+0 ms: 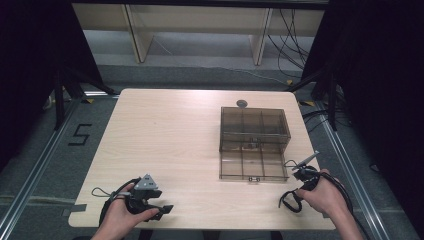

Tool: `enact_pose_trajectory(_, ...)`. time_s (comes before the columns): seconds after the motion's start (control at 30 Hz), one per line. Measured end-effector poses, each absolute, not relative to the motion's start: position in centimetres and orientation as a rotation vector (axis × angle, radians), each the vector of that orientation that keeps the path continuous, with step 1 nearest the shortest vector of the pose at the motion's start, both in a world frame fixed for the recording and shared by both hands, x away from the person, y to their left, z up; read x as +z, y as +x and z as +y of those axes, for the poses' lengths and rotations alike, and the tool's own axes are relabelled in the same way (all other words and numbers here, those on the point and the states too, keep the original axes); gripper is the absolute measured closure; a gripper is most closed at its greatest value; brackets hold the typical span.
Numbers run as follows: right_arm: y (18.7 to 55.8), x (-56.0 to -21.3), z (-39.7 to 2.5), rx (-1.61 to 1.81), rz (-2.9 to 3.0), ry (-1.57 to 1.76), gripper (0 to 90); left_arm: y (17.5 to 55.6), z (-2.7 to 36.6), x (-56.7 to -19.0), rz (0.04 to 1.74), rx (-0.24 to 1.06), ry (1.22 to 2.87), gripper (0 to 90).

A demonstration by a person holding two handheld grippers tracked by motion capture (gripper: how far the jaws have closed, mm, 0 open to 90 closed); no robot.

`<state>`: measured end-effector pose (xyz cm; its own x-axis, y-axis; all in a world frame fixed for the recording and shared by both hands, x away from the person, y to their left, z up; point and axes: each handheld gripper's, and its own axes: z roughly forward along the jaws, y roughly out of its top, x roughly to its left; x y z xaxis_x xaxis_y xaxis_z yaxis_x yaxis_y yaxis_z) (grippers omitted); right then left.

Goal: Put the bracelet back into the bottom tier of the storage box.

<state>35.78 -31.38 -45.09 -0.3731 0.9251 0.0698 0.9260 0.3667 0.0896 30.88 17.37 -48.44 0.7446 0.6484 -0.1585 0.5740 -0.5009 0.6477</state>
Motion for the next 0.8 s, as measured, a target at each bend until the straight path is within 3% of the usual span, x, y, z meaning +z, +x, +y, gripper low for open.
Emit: enact_pose_trajectory(0.8,36.9,-42.6,-31.3,-0.245,-2.605,-1.813,85.2,31.0,17.6,-48.4,0.918,0.146,2.231,32.5)
